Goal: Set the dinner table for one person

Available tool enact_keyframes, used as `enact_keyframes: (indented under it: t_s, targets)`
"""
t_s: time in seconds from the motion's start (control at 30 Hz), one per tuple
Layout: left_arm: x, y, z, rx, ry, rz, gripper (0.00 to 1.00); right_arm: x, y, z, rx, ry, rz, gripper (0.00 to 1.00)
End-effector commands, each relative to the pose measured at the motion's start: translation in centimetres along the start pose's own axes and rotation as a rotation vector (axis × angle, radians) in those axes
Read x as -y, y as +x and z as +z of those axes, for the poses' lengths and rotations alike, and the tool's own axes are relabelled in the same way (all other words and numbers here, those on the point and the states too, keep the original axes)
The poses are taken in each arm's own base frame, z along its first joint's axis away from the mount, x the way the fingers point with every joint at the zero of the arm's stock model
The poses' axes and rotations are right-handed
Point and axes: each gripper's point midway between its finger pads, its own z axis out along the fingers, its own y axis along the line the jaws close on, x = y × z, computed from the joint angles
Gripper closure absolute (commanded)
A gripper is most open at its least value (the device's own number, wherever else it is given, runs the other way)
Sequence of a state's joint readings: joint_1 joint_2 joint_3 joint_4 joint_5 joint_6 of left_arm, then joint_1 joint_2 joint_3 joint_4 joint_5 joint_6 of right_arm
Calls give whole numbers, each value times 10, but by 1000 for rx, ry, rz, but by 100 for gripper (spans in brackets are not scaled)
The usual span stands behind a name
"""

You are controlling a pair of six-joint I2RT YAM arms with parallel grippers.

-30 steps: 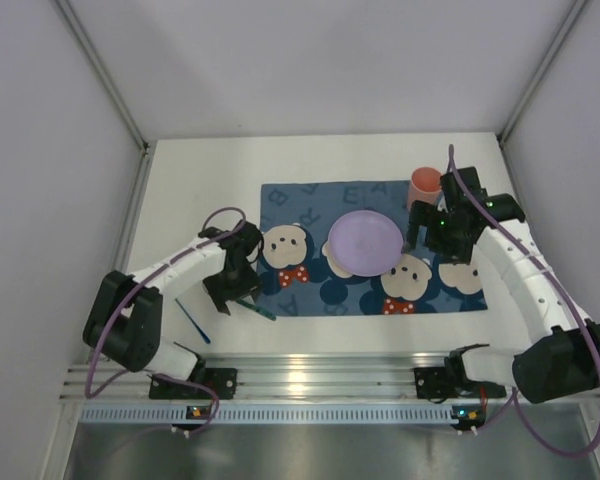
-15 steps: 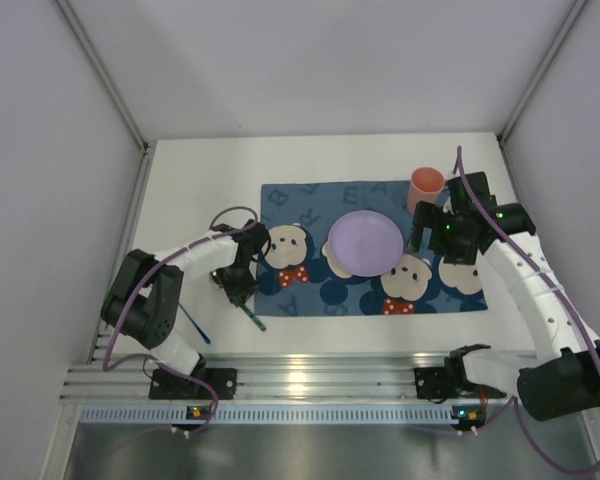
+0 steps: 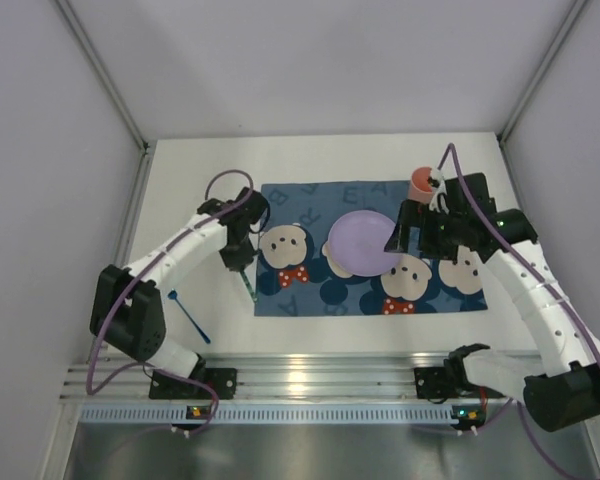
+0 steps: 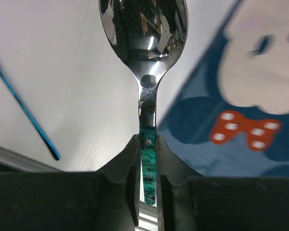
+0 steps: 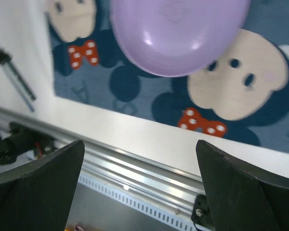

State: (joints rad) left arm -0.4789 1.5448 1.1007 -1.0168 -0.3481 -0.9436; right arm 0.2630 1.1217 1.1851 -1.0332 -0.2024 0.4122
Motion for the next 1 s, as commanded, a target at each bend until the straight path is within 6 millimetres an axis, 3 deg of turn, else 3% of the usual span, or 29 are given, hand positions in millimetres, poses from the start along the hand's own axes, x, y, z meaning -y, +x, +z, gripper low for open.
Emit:
enact_keyframes:
  t_s: [0.0,0.03,0.07,0.13,0.17,0.23,0.27,0.33,0.37,0.4,0.43,0.6,0.63,0.7,0.73,0.77,0.97]
  targets:
    - [33,-36,-68,85,206,-1,100,-82,-16,-23,70,-366,-119,0]
    - [44,-38,-77,78,234,7,100,-93,-9,-21,42,-409,-131,0]
    - [65,-45,-105,98,318,11,100,-103,-6,-20,31,-445,-138,0]
    - [84,-43,-121,82,336,40,100,-125,-2,-18,24,-486,-174,1]
    - [107,-47,-153,105,422,49,100,-131,-2,-16,30,-488,-184,2]
    - [132,-41,-165,83,457,80,100,-150,1,-13,22,-525,-211,4]
    - [151,-41,-192,96,536,85,100,-156,1,-11,17,-535,-214,6]
    - [175,-32,-203,69,582,120,100,-169,2,-5,12,-558,-223,10]
    - [187,-30,-226,88,641,130,100,-172,1,-2,19,-557,-227,14]
    - [197,-26,-226,76,642,144,100,-174,1,4,12,-548,-227,16]
    - [201,-26,-238,83,668,149,100,-178,0,4,25,-553,-234,18]
    - [209,-6,-257,65,732,178,100,-178,-9,12,71,-504,-224,33]
    - [209,-3,-257,62,733,178,100,-176,-11,14,83,-490,-217,47]
    - [204,-2,-258,63,737,173,100,-175,-12,12,101,-484,-202,65]
    - [202,0,-252,59,722,175,100,-173,-13,11,117,-472,-193,87]
    - [201,1,-251,61,719,173,100,-172,-14,10,125,-468,-179,98]
    - [186,0,-251,79,715,151,100,-149,-14,-2,205,-408,-142,100]
